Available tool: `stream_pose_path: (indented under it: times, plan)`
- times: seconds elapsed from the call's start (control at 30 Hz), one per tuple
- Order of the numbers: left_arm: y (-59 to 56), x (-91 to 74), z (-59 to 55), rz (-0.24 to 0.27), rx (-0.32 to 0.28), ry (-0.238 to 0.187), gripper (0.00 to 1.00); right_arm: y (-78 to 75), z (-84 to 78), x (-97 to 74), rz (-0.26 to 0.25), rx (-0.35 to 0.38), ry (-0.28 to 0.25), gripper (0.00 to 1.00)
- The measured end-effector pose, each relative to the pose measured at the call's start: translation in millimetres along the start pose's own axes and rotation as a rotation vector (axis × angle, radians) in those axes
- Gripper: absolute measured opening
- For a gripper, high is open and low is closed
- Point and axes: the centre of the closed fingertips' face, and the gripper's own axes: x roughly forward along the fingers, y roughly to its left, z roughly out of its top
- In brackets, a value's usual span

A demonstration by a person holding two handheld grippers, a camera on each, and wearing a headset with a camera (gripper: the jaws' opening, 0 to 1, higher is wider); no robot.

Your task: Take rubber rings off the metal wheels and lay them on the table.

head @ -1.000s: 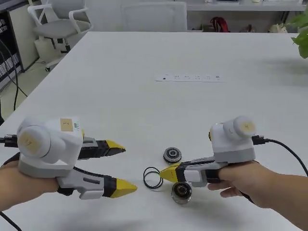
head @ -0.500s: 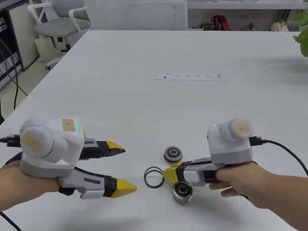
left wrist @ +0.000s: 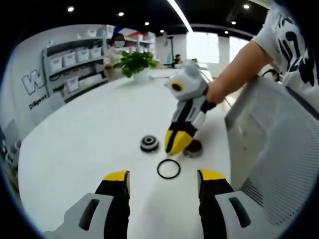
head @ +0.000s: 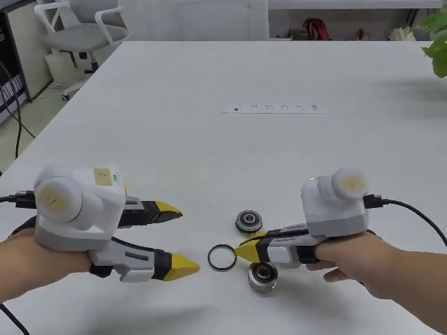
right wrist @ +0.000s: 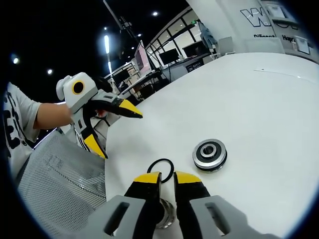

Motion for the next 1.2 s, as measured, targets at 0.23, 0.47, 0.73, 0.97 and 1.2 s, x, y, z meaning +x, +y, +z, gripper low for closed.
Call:
stream_pose_path:
  times: [0.23, 0.47, 0.73, 0.97, 1.2]
  plan:
    - [6.8, 7.5, 7.1, -0.001, 0.01, -0.003, 0.55, -7.9, 7.1, -11.6, -0.016, -0.011, -0.015, 0.09]
    - [14.5, 20.1, 16.6, -0.005, 0.013, -0.006, 0.55, -20.9, 12.6, -24.1, -0.057, -0.056, -0.021, 0.13]
    - [22.6, 33.5, 23.8, -0.01, 0.041, 0.004, 0.53, -33.6, 16.8, -29.5, -0.098, -0.122, -0.033, 0.18]
    - [28.7, 45.9, 30.2, -0.013, 0.055, 0.002, 0.5, -38.5, 16.3, -27.9, -0.111, -0.158, -0.029, 0.19]
    - [29.8, 62.8, 25.8, -0.027, 0.026, 0.014, 0.49, -44.2, 14.1, -24.6, -0.128, -0.181, -0.022, 0.2]
